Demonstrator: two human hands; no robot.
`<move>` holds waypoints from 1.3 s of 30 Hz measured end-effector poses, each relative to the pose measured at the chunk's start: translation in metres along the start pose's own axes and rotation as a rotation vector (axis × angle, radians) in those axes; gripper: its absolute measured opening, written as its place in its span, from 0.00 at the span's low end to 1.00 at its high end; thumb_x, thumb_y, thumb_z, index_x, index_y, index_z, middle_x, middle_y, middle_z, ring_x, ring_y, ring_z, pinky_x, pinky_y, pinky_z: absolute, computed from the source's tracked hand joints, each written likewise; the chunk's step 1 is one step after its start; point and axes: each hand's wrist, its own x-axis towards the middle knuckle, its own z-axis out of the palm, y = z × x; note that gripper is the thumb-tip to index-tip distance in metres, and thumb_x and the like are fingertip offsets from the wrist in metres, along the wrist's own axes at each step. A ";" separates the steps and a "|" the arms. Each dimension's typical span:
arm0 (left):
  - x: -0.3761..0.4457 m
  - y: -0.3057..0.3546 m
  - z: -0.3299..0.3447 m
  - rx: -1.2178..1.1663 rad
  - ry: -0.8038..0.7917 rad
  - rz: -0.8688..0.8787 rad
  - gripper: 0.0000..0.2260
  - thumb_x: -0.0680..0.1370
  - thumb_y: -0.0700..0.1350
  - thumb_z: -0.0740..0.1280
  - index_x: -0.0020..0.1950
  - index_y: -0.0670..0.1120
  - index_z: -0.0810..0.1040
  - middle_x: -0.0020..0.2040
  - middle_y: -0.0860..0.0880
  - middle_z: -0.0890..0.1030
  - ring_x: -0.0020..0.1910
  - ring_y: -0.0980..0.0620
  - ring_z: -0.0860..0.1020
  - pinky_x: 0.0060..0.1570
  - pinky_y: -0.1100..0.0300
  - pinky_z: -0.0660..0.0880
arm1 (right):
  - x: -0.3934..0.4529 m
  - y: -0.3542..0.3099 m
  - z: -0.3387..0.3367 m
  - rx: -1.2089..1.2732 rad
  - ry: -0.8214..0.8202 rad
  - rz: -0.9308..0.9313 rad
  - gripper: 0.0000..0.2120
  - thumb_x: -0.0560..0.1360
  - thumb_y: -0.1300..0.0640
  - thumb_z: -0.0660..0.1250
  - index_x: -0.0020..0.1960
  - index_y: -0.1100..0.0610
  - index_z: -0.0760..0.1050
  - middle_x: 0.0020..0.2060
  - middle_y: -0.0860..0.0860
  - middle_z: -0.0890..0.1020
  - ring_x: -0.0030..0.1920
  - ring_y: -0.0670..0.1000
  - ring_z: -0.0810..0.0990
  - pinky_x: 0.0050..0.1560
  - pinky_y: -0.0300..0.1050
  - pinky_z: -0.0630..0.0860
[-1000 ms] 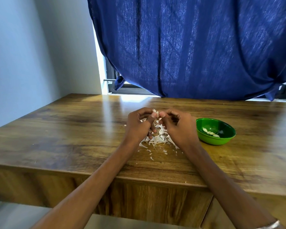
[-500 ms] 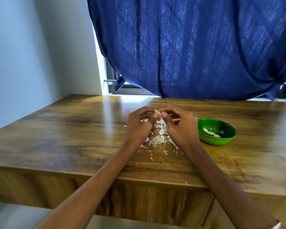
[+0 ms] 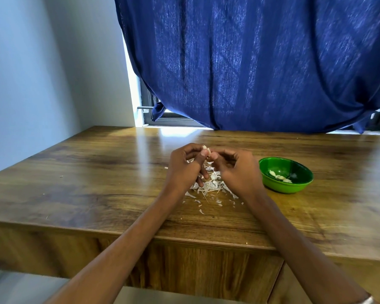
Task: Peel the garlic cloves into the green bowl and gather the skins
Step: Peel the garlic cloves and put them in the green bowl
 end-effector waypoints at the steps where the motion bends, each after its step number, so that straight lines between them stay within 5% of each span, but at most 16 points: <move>1: 0.000 0.001 0.000 -0.008 -0.006 -0.006 0.04 0.82 0.40 0.68 0.52 0.40 0.81 0.40 0.49 0.85 0.25 0.49 0.78 0.20 0.61 0.70 | -0.001 -0.001 0.000 -0.009 0.021 -0.015 0.08 0.77 0.57 0.73 0.55 0.53 0.85 0.43 0.42 0.86 0.41 0.37 0.83 0.41 0.32 0.80; 9: -0.002 0.005 0.002 0.026 0.062 0.049 0.04 0.83 0.40 0.68 0.51 0.39 0.80 0.40 0.47 0.85 0.23 0.50 0.77 0.20 0.61 0.70 | -0.002 -0.002 -0.002 -0.082 0.172 -0.119 0.06 0.72 0.56 0.78 0.50 0.53 0.87 0.41 0.38 0.84 0.40 0.33 0.83 0.41 0.26 0.76; 14: -0.002 0.005 0.000 0.030 0.073 0.033 0.04 0.83 0.41 0.68 0.51 0.40 0.79 0.49 0.45 0.85 0.25 0.48 0.79 0.22 0.60 0.71 | -0.001 0.000 0.000 -0.073 0.228 -0.107 0.07 0.75 0.58 0.74 0.53 0.53 0.86 0.45 0.41 0.86 0.44 0.36 0.83 0.45 0.28 0.78; 20: -0.004 0.007 0.000 0.045 0.025 0.044 0.04 0.82 0.39 0.68 0.48 0.44 0.80 0.44 0.50 0.82 0.27 0.51 0.79 0.22 0.61 0.71 | 0.000 0.001 0.000 -0.078 0.101 -0.061 0.04 0.75 0.52 0.75 0.50 0.50 0.86 0.40 0.39 0.85 0.41 0.37 0.83 0.42 0.32 0.79; 26: -0.003 0.008 0.000 -0.013 -0.003 0.010 0.05 0.83 0.40 0.67 0.52 0.38 0.80 0.39 0.45 0.81 0.28 0.51 0.78 0.23 0.60 0.71 | 0.001 -0.001 -0.003 -0.032 0.116 -0.046 0.03 0.73 0.53 0.77 0.47 0.51 0.86 0.39 0.41 0.86 0.39 0.38 0.84 0.40 0.30 0.79; 33: -0.002 0.008 -0.002 -0.143 0.031 -0.080 0.06 0.84 0.41 0.65 0.49 0.43 0.80 0.37 0.48 0.79 0.29 0.50 0.77 0.23 0.60 0.71 | 0.000 0.000 0.001 -0.034 0.006 -0.022 0.02 0.77 0.57 0.73 0.46 0.52 0.84 0.38 0.41 0.85 0.39 0.38 0.83 0.38 0.29 0.76; 39: -0.001 0.007 -0.002 -0.093 0.064 -0.034 0.05 0.82 0.41 0.68 0.48 0.42 0.80 0.44 0.47 0.81 0.27 0.49 0.78 0.21 0.60 0.71 | -0.005 0.000 -0.001 -0.085 -0.061 0.068 0.19 0.82 0.50 0.62 0.37 0.53 0.83 0.31 0.46 0.84 0.34 0.45 0.82 0.42 0.48 0.80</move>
